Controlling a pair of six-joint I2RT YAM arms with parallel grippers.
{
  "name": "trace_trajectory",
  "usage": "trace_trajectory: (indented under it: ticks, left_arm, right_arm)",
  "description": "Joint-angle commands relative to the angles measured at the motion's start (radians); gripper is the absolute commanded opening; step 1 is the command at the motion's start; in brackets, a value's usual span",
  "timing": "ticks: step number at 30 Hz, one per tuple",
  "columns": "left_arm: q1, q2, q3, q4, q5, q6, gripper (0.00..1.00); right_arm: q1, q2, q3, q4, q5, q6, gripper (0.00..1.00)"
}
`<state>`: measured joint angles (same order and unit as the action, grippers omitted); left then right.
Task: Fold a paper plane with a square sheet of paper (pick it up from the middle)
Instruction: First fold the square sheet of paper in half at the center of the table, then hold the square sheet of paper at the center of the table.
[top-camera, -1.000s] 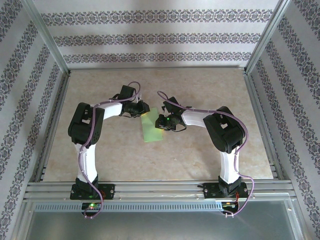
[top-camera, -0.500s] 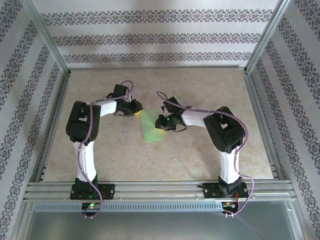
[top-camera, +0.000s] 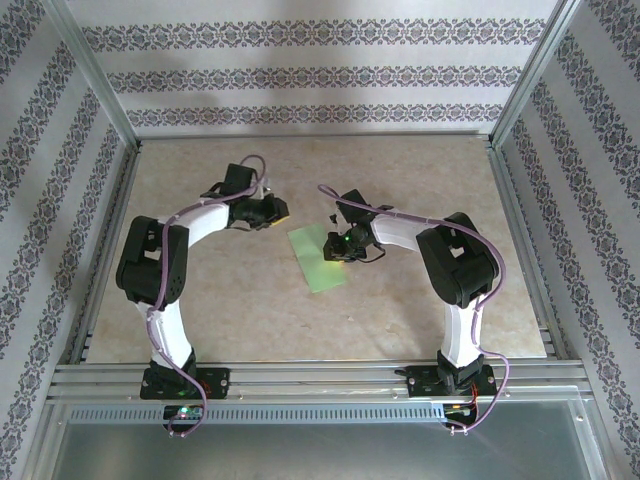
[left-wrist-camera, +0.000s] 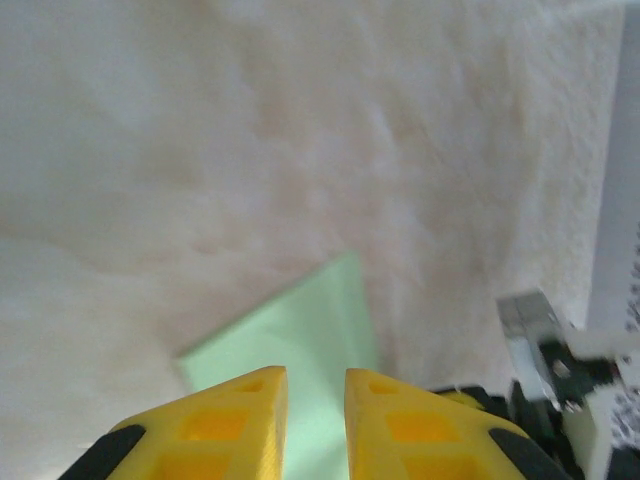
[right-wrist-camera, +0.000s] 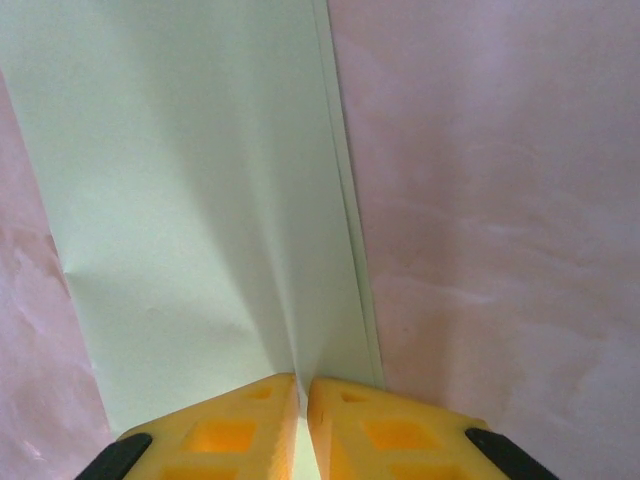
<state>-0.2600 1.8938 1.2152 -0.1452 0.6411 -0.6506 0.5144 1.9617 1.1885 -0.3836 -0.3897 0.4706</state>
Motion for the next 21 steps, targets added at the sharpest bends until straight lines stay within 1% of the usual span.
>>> trace_trajectory:
  ticks: [1,3,6,14,18,21]
  left_arm:
    - [-0.066,0.037,-0.025,0.012,0.035,-0.045,0.21]
    - [-0.082,0.057,-0.025,0.008,0.021,-0.047,0.2]
    - [-0.082,0.068,-0.042,-0.001,0.004,-0.046,0.17]
    - [-0.082,0.092,-0.057,-0.021,-0.052,-0.039,0.16]
    - [-0.083,0.112,-0.055,-0.047,-0.077,-0.034,0.14]
    - [-0.082,0.117,-0.059,-0.05,-0.082,-0.031,0.14]
  right_arm:
    - [-0.014,0.06,-0.041,-0.196,0.098,-0.041,0.22]
    - [-0.016,0.053,-0.035,-0.185,0.078,-0.038,0.22]
    - [-0.015,0.035,-0.027,-0.173,0.052,-0.028,0.22]
    - [-0.014,0.01,-0.002,-0.156,-0.008,-0.019,0.23]
    - [-0.006,-0.071,0.019,-0.131,-0.07,0.021,0.23]
    - [0.015,-0.134,0.021,-0.094,-0.085,0.061,0.24]
